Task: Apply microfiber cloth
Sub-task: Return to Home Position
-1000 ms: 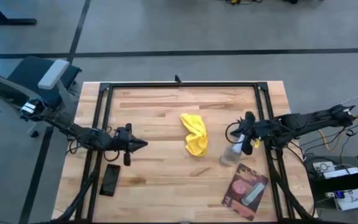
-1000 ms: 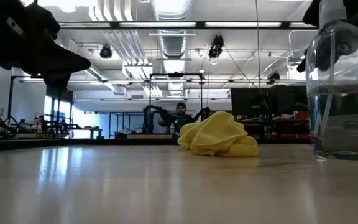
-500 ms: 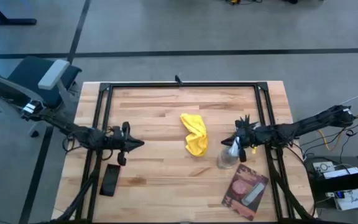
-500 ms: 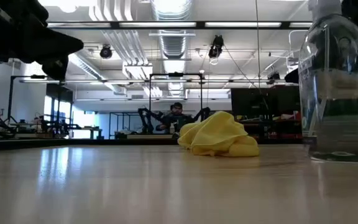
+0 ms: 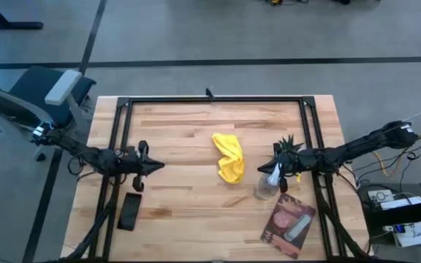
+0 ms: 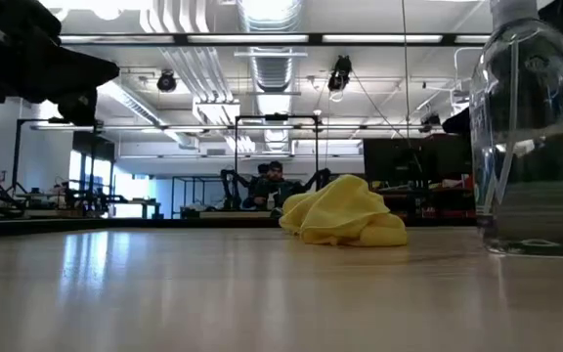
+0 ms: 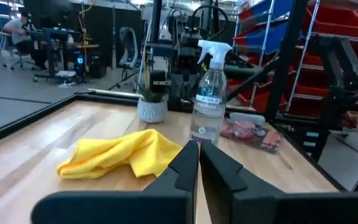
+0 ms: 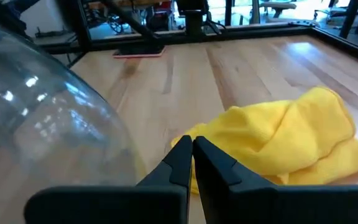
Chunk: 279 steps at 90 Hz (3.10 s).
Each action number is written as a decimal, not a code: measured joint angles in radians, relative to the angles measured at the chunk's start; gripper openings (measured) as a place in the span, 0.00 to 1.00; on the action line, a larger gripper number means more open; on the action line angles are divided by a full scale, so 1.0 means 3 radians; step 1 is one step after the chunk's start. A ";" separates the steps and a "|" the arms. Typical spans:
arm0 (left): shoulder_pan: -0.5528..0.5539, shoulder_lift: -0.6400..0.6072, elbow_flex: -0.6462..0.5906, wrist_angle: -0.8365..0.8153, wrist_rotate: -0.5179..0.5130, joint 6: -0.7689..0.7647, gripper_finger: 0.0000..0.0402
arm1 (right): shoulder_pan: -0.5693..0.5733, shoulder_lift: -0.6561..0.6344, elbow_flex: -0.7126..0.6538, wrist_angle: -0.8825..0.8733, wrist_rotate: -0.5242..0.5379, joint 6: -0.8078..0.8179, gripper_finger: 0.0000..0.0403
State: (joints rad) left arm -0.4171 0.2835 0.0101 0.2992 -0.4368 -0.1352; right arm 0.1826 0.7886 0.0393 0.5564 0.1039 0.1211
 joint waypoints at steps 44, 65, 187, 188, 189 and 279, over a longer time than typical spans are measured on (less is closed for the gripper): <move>0.0000 -0.0892 -0.0002 -0.0677 -0.0279 0.0145 0.00 | 0.0001 -0.1143 -0.0091 -0.0643 0.0104 -0.0218 0.00; 0.0051 -0.0940 -0.0003 -0.0758 -0.0081 0.0149 0.00 | 0.0001 -0.1599 -0.0091 -0.0822 0.0120 -0.0384 0.00; 0.1010 -0.0612 0.0012 -0.0390 0.0552 0.0160 0.01 | 0.0016 -0.2349 -0.0083 -0.1347 0.0004 -0.0584 0.00; 0.1011 -0.0608 0.0013 -0.0392 0.0552 0.0160 0.01 | 0.0016 -0.2346 -0.0083 -0.1348 0.0004 -0.0583 0.00; 0.1010 -0.0606 0.0013 -0.0396 0.0552 0.0160 0.01 | 0.0016 -0.2342 -0.0083 -0.1347 0.0004 -0.0582 0.00; 0.1010 -0.0048 0.0025 -0.0403 0.0554 0.0160 0.01 | 0.0016 -0.2318 -0.0083 -0.1347 0.0004 -0.0582 0.00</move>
State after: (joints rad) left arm -0.1143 0.2692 0.0177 0.1783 -0.2707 -0.0872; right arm 0.1875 0.0933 0.0143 0.1524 0.1051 -0.0536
